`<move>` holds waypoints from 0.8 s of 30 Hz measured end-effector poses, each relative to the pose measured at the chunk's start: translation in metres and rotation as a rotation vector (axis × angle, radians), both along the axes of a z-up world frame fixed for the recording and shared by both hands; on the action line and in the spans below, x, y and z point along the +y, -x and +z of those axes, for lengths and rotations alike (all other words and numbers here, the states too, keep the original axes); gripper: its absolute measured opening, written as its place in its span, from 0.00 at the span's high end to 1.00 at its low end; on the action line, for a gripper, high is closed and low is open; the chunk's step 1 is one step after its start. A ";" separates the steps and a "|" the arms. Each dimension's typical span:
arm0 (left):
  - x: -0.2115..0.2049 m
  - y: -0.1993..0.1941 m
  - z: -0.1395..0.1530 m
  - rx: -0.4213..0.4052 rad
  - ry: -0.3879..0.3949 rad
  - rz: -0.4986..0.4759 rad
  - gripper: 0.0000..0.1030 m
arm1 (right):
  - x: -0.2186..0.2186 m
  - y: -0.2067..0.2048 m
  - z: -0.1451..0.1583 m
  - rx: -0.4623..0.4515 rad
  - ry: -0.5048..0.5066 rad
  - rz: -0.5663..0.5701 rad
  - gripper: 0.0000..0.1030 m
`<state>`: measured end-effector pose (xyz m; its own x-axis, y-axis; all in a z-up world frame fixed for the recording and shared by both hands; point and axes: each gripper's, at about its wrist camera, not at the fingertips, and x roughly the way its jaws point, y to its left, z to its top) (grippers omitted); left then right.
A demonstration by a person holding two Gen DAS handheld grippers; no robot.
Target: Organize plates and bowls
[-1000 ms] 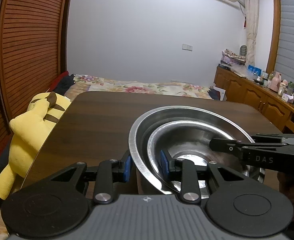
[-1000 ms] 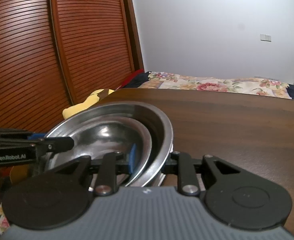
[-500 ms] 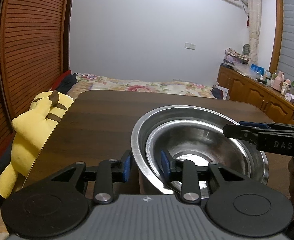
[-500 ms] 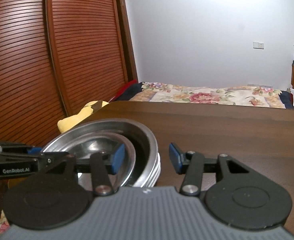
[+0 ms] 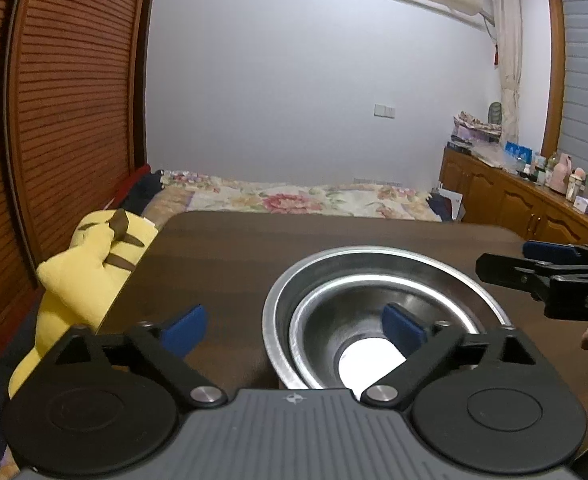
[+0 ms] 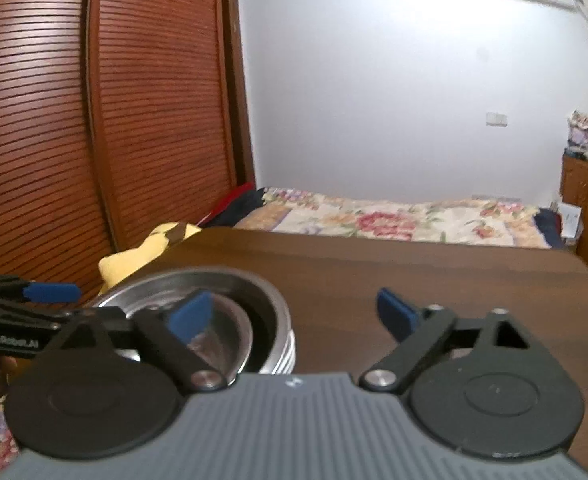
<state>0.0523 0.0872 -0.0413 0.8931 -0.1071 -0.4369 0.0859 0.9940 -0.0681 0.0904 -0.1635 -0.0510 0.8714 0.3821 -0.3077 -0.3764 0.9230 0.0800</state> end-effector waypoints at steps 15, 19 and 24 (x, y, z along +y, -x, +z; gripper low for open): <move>-0.023 0.007 0.027 -0.057 -0.069 0.029 0.00 | -0.008 0.017 0.017 -0.039 0.022 -0.132 0.00; -0.028 0.008 0.035 -0.081 -0.069 0.024 0.00 | -0.013 0.024 0.026 -0.058 0.020 -0.163 0.00; -0.037 0.011 0.046 -0.108 -0.089 0.020 0.00 | -0.019 0.032 0.038 -0.078 0.033 -0.212 0.00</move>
<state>0.0414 0.0505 0.0050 0.9371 -0.0534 -0.3450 0.0676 0.9973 0.0291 0.0588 -0.1824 -0.0132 0.9529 0.1785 -0.2453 -0.1774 0.9838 0.0269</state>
